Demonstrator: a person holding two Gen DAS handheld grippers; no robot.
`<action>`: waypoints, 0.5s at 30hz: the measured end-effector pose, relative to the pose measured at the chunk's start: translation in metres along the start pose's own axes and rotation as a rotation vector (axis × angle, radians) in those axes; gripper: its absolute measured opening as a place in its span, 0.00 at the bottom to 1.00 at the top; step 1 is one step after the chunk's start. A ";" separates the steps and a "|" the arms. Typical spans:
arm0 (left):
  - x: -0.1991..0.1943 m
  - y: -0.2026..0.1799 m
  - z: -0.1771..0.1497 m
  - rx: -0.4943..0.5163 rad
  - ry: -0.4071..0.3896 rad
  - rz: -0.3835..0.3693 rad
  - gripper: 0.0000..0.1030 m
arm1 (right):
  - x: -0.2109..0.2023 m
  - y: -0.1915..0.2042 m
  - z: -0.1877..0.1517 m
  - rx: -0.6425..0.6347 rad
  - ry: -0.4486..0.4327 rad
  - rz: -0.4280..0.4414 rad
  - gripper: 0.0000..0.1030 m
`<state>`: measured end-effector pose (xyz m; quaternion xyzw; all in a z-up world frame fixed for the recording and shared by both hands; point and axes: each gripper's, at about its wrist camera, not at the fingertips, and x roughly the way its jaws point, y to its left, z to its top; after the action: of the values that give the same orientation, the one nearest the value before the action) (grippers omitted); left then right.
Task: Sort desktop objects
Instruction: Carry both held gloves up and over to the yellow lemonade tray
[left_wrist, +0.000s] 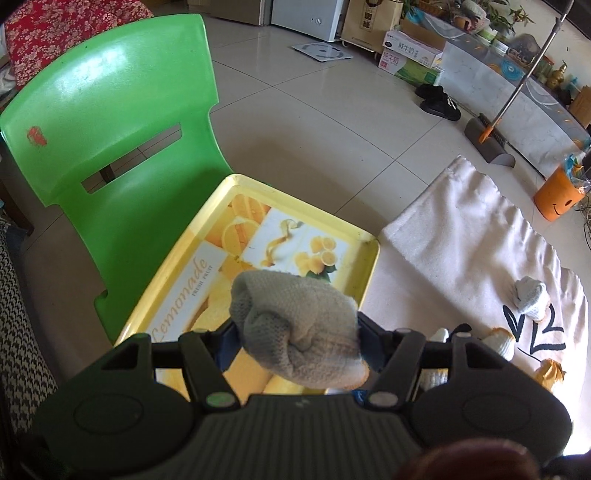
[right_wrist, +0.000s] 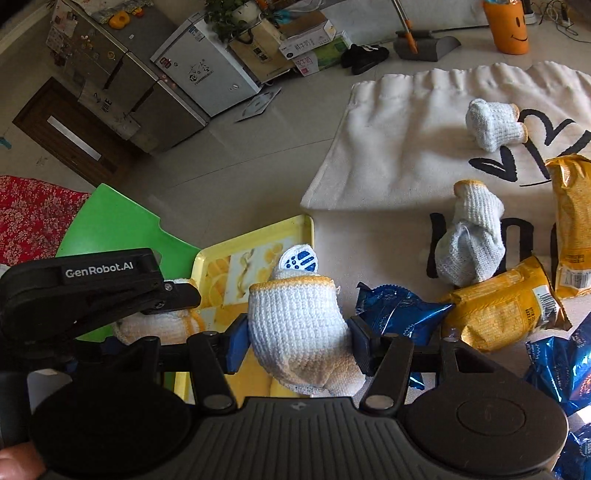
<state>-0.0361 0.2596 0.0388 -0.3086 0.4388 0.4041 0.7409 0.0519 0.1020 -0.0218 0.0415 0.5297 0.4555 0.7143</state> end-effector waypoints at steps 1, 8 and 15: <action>0.002 0.003 0.002 -0.010 0.005 0.014 0.61 | 0.004 0.001 0.000 0.003 0.004 0.007 0.56; 0.015 0.026 0.013 -0.081 0.043 0.049 0.61 | 0.037 0.015 -0.006 -0.038 0.070 0.057 0.56; 0.024 0.037 0.017 -0.111 0.078 0.097 0.61 | 0.066 0.018 -0.015 -0.038 0.139 0.082 0.56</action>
<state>-0.0544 0.2989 0.0201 -0.3432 0.4588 0.4508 0.6844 0.0304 0.1523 -0.0661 0.0179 0.5671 0.4962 0.6572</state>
